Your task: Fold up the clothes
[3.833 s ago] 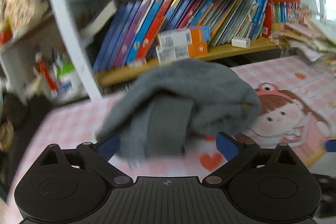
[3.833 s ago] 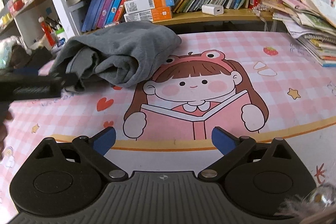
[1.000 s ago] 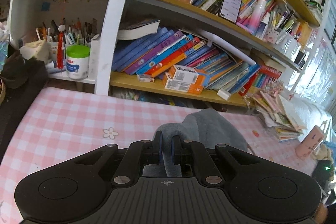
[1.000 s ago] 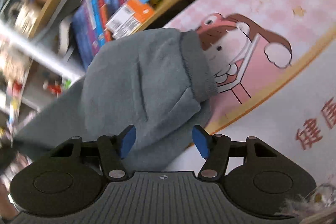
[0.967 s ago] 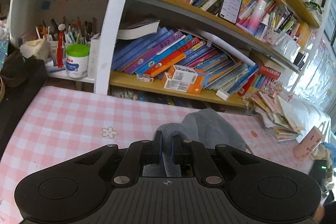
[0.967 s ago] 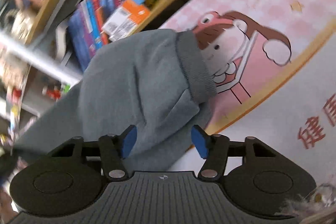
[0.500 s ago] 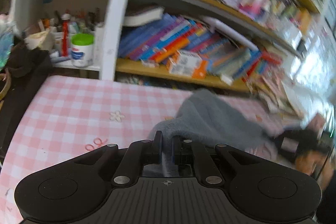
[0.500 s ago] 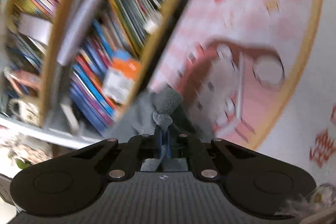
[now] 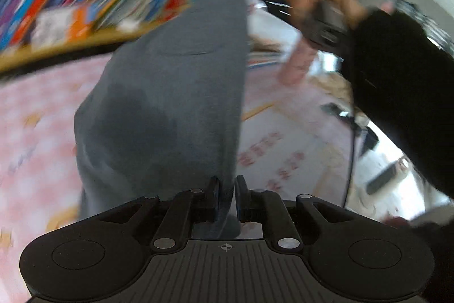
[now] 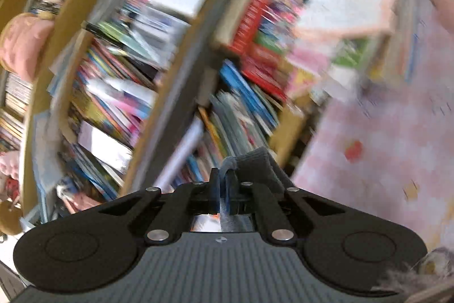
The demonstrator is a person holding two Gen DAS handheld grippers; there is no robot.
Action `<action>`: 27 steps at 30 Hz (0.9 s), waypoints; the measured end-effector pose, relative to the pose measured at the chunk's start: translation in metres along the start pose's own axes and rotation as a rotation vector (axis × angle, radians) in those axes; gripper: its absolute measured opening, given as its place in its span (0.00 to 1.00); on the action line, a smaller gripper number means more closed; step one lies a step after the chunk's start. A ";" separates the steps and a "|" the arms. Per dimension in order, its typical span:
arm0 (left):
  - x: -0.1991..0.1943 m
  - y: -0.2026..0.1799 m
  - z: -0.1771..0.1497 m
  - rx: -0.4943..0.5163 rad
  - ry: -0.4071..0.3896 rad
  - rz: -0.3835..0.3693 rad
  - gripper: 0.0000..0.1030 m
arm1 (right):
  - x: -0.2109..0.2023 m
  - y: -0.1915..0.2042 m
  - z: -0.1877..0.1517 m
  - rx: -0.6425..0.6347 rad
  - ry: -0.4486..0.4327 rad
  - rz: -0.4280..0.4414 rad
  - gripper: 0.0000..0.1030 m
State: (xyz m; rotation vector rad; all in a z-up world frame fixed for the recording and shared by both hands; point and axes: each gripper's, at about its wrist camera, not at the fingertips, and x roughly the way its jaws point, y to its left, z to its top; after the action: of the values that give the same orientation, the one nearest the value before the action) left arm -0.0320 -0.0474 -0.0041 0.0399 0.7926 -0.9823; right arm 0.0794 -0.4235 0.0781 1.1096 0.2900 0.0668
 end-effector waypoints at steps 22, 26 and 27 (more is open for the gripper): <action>-0.115 0.124 -0.062 -0.517 -0.223 0.425 0.47 | 0.037 0.066 -0.275 -0.539 0.987 0.179 0.04; -0.126 0.134 -0.073 -0.550 -0.224 0.482 0.47 | 0.034 0.024 -0.343 -0.526 1.213 0.072 0.04; -0.129 0.136 -0.076 -0.558 -0.224 0.496 0.47 | 0.031 0.023 -0.355 -0.544 1.252 0.069 0.04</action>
State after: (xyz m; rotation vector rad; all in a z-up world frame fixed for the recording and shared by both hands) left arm -0.0123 0.1526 -0.0218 -0.3362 0.7752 -0.2706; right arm 0.0181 -0.0973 -0.0538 0.4054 1.2630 0.8664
